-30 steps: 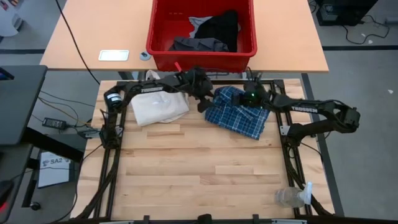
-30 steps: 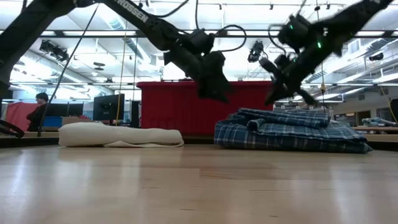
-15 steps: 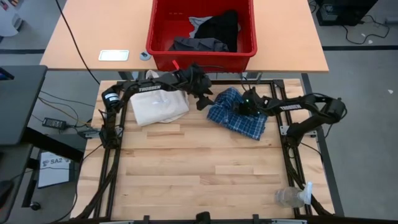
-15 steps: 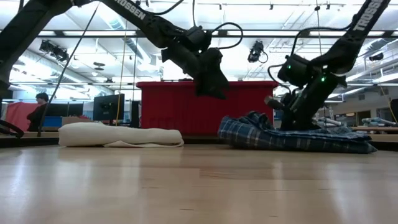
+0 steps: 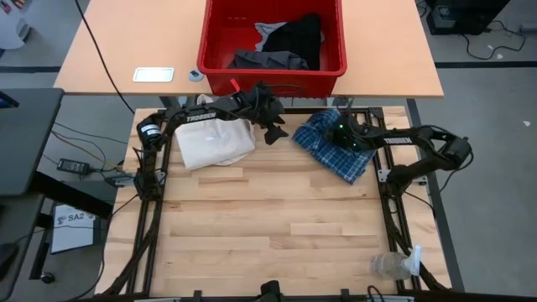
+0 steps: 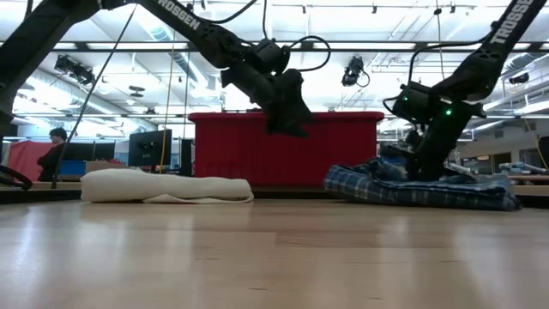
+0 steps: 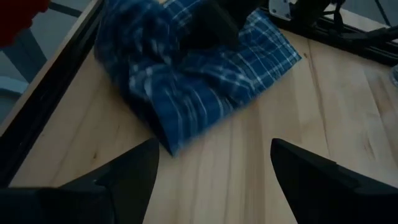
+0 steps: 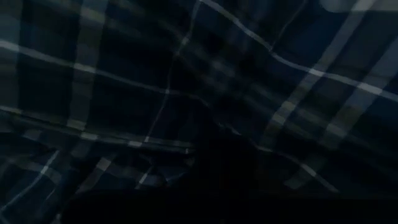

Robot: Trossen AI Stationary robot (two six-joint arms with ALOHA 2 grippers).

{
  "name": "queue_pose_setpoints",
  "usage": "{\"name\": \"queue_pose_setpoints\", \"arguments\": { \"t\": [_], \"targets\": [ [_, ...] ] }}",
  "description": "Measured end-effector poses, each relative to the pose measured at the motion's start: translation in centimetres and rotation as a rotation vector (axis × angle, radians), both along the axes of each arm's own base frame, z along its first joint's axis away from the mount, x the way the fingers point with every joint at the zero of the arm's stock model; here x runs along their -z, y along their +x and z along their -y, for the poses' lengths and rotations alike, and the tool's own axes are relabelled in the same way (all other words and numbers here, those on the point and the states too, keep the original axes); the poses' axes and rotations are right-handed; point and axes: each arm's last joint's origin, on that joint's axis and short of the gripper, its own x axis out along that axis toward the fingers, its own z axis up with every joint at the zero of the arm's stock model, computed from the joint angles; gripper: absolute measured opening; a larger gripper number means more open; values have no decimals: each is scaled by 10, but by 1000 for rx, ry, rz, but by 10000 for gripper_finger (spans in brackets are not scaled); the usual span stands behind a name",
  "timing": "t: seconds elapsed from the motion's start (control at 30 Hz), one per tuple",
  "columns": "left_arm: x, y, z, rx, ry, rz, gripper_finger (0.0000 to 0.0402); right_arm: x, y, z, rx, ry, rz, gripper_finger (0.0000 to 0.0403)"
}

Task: Fold laundry
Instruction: Fold the blue pants, then move the red bin to the top center of the table

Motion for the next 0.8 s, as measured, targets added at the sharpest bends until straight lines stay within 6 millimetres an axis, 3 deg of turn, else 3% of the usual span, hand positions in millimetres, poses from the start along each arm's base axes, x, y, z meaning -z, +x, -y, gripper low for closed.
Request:
{"name": "queue_pose_setpoints", "arguments": {
  "t": [0.17, 0.37, 0.57, 0.8],
  "targets": [
    [-8, -6, -5, -53, 17, -4, 313, -19, -11, 0, 16, -47, 60, 21],
    [-62, -28, -23, -174, 0, 113, 313, -56, -13, -8, -35, -162, 239, 91],
    [-101, -56, -60, -369, -45, 190, 303, -95, -9, -21, -155, -378, 415, 147],
    [-132, -87, -94, -542, 5, 260, 281, -155, 9, -25, -373, -611, 478, 154]
  ]
}}
